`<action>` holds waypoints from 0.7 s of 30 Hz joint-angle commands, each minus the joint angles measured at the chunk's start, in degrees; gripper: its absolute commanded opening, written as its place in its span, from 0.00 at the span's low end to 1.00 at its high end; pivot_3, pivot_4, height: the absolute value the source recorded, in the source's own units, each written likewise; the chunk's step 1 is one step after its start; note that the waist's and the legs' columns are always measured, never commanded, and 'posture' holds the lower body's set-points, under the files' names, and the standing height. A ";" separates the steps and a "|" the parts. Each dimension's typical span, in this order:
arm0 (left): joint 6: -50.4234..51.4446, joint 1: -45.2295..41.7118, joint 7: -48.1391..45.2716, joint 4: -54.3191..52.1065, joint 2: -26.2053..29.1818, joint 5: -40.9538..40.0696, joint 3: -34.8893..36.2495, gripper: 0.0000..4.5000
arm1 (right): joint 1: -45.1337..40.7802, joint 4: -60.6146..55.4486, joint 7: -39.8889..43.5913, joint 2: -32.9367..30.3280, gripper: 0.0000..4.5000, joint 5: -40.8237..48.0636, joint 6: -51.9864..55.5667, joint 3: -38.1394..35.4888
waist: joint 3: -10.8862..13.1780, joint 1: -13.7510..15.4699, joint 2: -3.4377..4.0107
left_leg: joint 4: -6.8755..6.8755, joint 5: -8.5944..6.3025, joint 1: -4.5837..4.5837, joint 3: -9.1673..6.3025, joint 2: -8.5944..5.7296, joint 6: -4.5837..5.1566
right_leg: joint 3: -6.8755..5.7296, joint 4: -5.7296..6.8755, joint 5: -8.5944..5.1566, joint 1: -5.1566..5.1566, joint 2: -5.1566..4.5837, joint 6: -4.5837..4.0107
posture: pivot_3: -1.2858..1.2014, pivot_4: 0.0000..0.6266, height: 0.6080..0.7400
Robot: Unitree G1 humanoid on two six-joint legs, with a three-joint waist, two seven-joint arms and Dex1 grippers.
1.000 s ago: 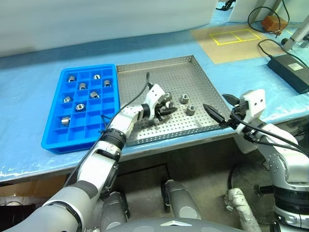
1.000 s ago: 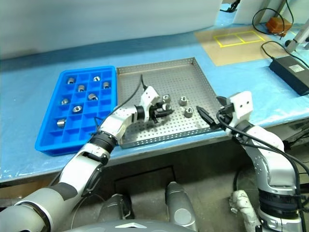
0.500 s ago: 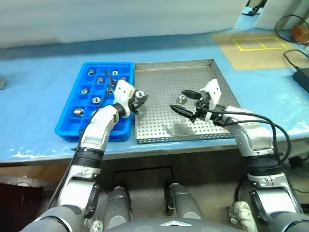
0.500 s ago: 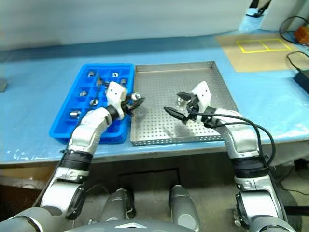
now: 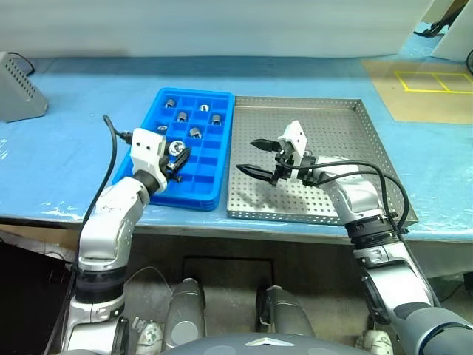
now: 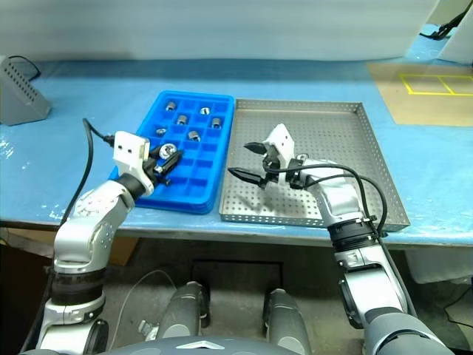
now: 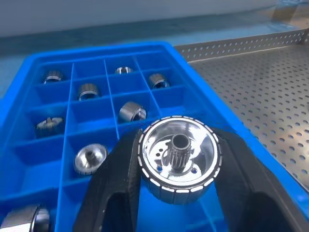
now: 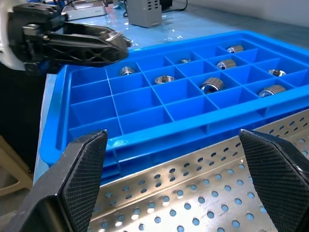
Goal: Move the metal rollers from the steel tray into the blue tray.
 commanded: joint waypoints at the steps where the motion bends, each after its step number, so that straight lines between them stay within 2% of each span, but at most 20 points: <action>1: 4.32 2.73 1.92 -7.31 1.76 -1.55 2.65 0.38 | -1.71 0.29 0.81 0.83 1.00 -0.35 -1.67 -0.04 | 0.00 0.06 0.00 | -0.06 0.03 0.04 -0.01 0.00 -0.05 | 0.00 0.00 0.00 -0.01 0.02 0.00 | 0.56 0.24 1.00; 6: 7.58 6.64 4.17 -9.36 3.89 -0.48 2.79 0.38 | -2.39 2.06 1.57 1.98 1.00 -1.13 -2.47 0.20 | 0.00 0.32 0.00 | -0.28 0.14 0.15 -0.02 0.01 -0.22 | 0.00 0.00 0.00 -0.01 0.07 0.01 | 0.57 0.24 1.00; 18: 10.07 7.71 7.48 -7.59 4.61 0.26 0.82 0.38 | -2.72 2.97 1.98 2.88 1.00 -1.99 -2.64 -0.07 | 0.00 0.98 0.00 | -0.34 0.16 0.16 -0.04 0.00 -0.25 | 0.01 -0.04 -0.01 -0.02 0.08 0.01 | 0.56 0.24 1.00; 21: 9.88 7.39 7.58 -6.67 5.11 0.76 0.14 0.62 | -2.31 2.47 1.67 2.62 1.00 -2.07 -2.61 -0.30 | 0.00 0.96 0.00 | -0.34 0.16 0.17 -0.04 0.00 -0.26 | 0.01 -0.03 -0.01 -0.02 0.09 0.01 | 0.56 0.24 1.00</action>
